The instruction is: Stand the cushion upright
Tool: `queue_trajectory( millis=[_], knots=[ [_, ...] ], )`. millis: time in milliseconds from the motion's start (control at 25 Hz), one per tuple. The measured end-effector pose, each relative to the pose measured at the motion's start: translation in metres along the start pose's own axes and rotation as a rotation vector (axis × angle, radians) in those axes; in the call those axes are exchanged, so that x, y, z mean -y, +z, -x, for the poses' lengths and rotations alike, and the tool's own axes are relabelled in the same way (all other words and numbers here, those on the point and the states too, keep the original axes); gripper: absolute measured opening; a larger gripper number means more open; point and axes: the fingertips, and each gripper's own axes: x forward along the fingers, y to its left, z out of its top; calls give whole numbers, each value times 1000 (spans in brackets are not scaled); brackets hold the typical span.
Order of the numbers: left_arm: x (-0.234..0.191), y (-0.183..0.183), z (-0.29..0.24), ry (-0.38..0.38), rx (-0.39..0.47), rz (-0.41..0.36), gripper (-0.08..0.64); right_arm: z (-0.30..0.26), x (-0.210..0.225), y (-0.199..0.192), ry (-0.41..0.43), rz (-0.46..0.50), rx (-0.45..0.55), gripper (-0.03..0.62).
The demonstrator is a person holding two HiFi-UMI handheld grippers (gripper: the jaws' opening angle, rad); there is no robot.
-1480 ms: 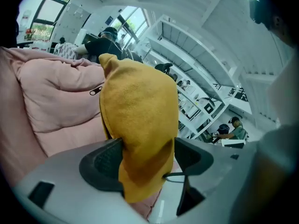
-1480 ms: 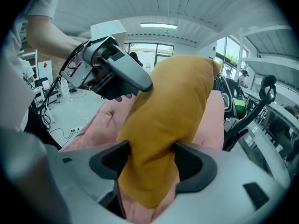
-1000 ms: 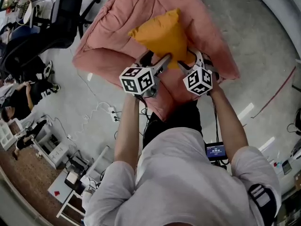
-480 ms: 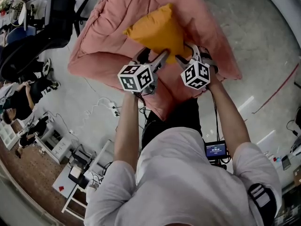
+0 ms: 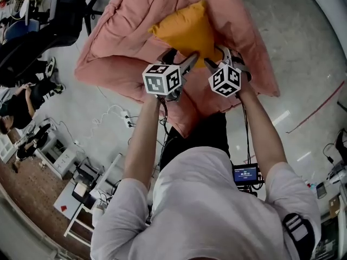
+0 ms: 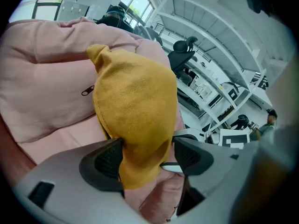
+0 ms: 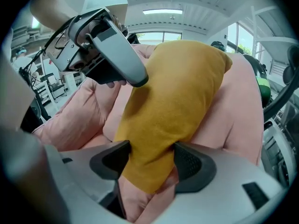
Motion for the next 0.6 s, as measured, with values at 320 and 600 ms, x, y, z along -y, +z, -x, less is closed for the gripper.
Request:
queue_trajectory(
  millis=[320,600],
  knots=[
    [-14,4,-10,-20,31,54,360,-18,2,-2,3,-31,-19,313],
    [-19,1,-21,-26,2,43,360,-28,6,-8,0,-22,-30,313]
  ],
)
